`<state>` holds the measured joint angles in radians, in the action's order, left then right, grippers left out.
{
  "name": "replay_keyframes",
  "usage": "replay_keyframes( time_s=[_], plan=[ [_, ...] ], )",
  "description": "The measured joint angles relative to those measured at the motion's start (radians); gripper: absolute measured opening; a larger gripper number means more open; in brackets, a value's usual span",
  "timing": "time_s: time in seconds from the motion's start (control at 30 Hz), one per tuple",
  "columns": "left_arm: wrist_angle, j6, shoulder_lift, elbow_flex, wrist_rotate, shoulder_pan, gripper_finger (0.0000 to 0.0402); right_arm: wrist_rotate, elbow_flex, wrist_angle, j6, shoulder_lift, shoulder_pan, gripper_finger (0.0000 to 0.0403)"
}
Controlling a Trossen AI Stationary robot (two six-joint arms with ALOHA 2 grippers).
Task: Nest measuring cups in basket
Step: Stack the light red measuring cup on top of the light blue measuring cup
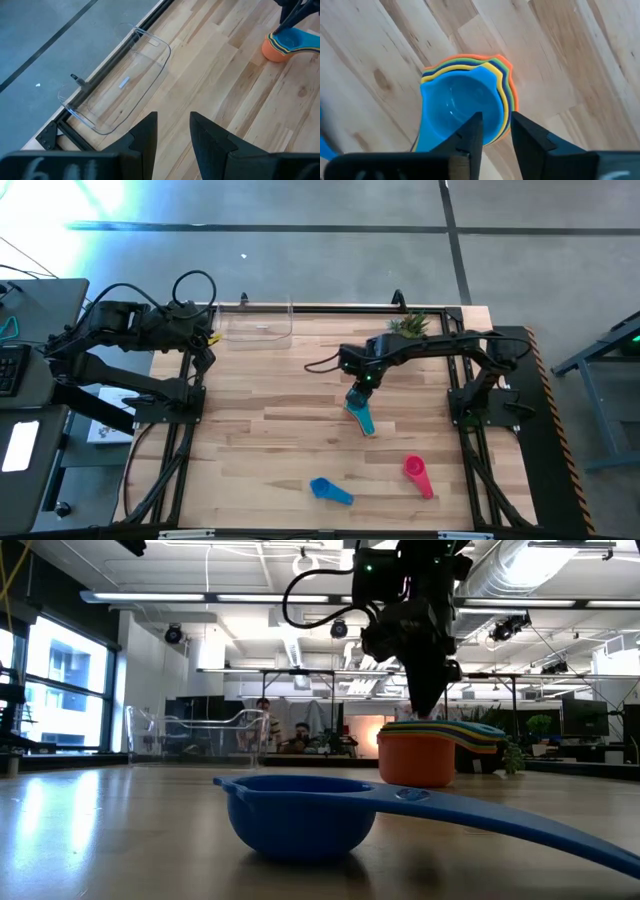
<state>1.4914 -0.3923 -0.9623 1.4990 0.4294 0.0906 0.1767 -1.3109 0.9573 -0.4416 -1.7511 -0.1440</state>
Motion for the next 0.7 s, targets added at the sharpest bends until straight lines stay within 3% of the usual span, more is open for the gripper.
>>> replay_keyframes(
  time_s=[0.33,0.7],
  plan=[
    [0.001,0.001,0.0,0.0,0.0,0.0,0.0104,0.059,-0.117,0.088,-0.141,0.004,0.02,0.0096],
    [0.001,0.028,0.0,0.0,-0.022,0.0,0.0104,0.028,-0.174,0.248,-0.317,0.004,0.182,0.0096]
  ],
)
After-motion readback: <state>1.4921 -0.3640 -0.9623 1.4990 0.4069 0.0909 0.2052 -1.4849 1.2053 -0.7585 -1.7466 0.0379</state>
